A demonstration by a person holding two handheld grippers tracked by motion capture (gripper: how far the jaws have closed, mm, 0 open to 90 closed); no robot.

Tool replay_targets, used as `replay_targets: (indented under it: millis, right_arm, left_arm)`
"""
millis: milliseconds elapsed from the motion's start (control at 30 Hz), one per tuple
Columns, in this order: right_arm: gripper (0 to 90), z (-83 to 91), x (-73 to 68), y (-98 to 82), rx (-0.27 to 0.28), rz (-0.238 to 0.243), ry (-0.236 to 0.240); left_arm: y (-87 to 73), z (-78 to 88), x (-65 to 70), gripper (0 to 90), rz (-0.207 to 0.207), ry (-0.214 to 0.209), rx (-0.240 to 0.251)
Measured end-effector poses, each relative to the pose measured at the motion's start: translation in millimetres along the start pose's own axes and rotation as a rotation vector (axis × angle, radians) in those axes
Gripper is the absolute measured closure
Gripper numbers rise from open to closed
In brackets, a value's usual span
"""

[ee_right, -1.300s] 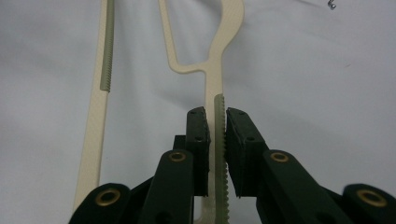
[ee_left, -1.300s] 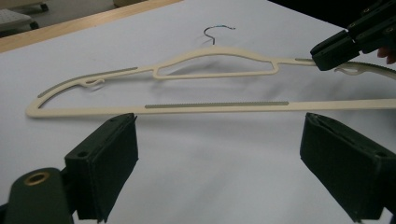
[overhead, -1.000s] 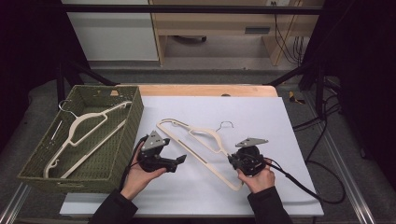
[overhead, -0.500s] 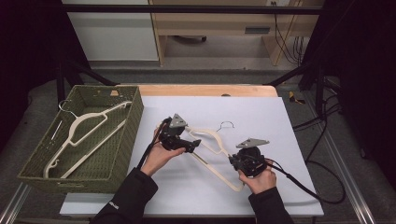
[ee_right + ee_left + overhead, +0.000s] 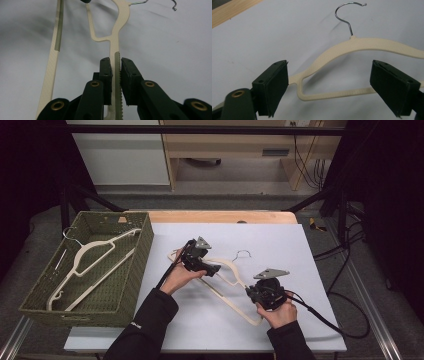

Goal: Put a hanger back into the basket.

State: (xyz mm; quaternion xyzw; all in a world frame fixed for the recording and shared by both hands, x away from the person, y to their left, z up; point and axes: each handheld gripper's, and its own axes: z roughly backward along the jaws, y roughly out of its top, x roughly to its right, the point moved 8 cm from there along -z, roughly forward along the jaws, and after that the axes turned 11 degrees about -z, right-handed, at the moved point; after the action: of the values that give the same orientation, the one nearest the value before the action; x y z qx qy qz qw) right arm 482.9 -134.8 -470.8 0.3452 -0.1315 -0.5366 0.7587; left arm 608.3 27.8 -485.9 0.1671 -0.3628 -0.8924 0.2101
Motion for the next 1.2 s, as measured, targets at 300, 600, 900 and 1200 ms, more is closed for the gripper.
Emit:
replay_targets:
  millis: [300,600,900,1200]
  right_arm:
    - [80.0,1.0,0.2,-0.3,-0.002,0.004,-0.004]
    - [80.0,1.2,-0.4,-0.1,-0.002,0.006,-0.003]
    - [79.9,3.2,-1.7,-0.5,0.003,0.013,0.002]
    - [79.9,4.5,-2.4,-1.5,-0.003,0.014,0.005]
  left_arm:
    - [-10.2,-20.7,-6.4,17.5,-0.012,-0.02,-0.044]
    - [-11.6,-28.8,-9.7,27.0,-0.034,-0.024,-0.031]
    - [-8.8,-44.4,-11.0,38.4,-0.099,-0.003,-0.081]
    - [-11.8,-41.7,-9.8,55.5,-0.186,-0.006,-0.108]
